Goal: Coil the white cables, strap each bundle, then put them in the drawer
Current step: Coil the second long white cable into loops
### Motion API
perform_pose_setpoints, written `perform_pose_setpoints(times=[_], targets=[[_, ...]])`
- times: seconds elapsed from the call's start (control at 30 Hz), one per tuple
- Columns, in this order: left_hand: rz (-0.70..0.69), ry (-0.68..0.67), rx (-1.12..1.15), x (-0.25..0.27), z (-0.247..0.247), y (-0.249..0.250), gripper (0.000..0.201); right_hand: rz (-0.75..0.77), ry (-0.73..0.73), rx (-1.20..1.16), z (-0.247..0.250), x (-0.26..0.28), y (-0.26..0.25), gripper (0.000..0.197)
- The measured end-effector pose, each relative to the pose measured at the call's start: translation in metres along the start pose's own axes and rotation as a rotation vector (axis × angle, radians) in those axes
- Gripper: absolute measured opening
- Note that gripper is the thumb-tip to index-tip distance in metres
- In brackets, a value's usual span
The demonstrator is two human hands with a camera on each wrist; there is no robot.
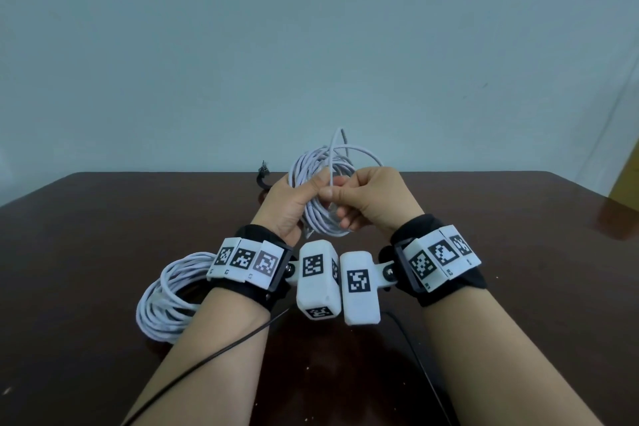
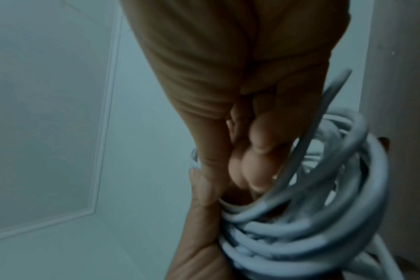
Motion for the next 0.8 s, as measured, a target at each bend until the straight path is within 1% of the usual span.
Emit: perform_pose_setpoints(times=[0.07, 0.1, 0.17, 0.2, 0.23, 0.33, 0.37, 0.4, 0.43, 0.5, 0.53, 0.6, 0.67, 0.7, 0.73, 0.77, 0.8], targets=[[-0.001, 0.018, 0.015, -0.001, 0.004, 0.002, 0.028, 0.014, -0.064, 0.023, -0.003, 0.001, -0.001, 0.017], [0.01, 0.03, 0.028, -0.002, 0.007, 0.002, 0.023, 0.023, -0.103, 0.021, -0.004, 0.003, -0.002, 0.011], [0.041, 0.028, 0.081, -0.004, 0.012, 0.003, 0.023, 0.061, -0.146, 0.015, -0.004, 0.005, -0.007, 0.005], [0.054, 0.026, 0.117, -0.005, 0.013, 0.004, 0.022, 0.094, -0.113, 0.007, -0.002, 0.005, -0.01, 0.005], [0.059, 0.024, 0.159, -0.006, 0.014, 0.005, 0.02, 0.136, -0.035, -0.008, 0.002, 0.003, -0.012, 0.007], [0.058, 0.018, 0.259, -0.006, 0.011, 0.008, 0.014, 0.257, 0.338, 0.01, 0.022, -0.004, -0.015, 0.011], [0.065, 0.004, 0.282, -0.005, 0.01, 0.009, 0.014, 0.288, 0.425, 0.065, 0.027, -0.006, -0.013, 0.013], [0.071, -0.013, 0.289, -0.004, 0.008, 0.01, 0.014, 0.303, 0.459, 0.124, 0.029, -0.007, -0.011, 0.019], [0.079, -0.028, 0.286, -0.004, 0.007, 0.009, 0.014, 0.301, 0.45, 0.163, 0.03, -0.009, -0.009, 0.027], [0.093, -0.055, 0.267, -0.004, 0.006, 0.009, 0.015, 0.268, 0.366, 0.17, 0.028, -0.01, -0.005, 0.042], [0.098, -0.068, 0.258, -0.004, 0.006, 0.008, 0.018, 0.242, 0.321, 0.161, 0.026, -0.011, -0.003, 0.046], [0.103, -0.122, 0.247, -0.003, 0.006, 0.006, 0.027, 0.191, 0.259, 0.182, 0.023, -0.016, 0.004, 0.052], [0.109, -0.177, 0.257, -0.003, 0.007, 0.004, 0.042, 0.157, 0.216, 0.284, 0.019, -0.02, 0.009, 0.062], [0.12, -0.207, 0.28, -0.002, 0.008, 0.004, 0.047, 0.159, 0.169, 0.306, 0.015, -0.02, 0.01, 0.069], [0.136, -0.247, 0.312, -0.001, 0.009, 0.005, 0.048, 0.17, 0.118, 0.286, 0.013, -0.023, 0.014, 0.073], [0.149, -0.292, 0.345, 0.001, 0.009, 0.006, 0.044, 0.199, 0.065, 0.242, 0.01, -0.021, 0.013, 0.067], [0.154, -0.332, 0.369, 0.002, 0.009, 0.008, 0.039, 0.227, 0.025, 0.183, 0.007, -0.019, 0.011, 0.053]])
Point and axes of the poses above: each hand's wrist, its own x-axis away from the middle knuckle, its own z-axis out of the back of the hand, y = z × x, the point moved 4 cm from there along -x, towards the middle knuckle, and after that the axes turned 9 degrees about y, right-handed, at the moved point
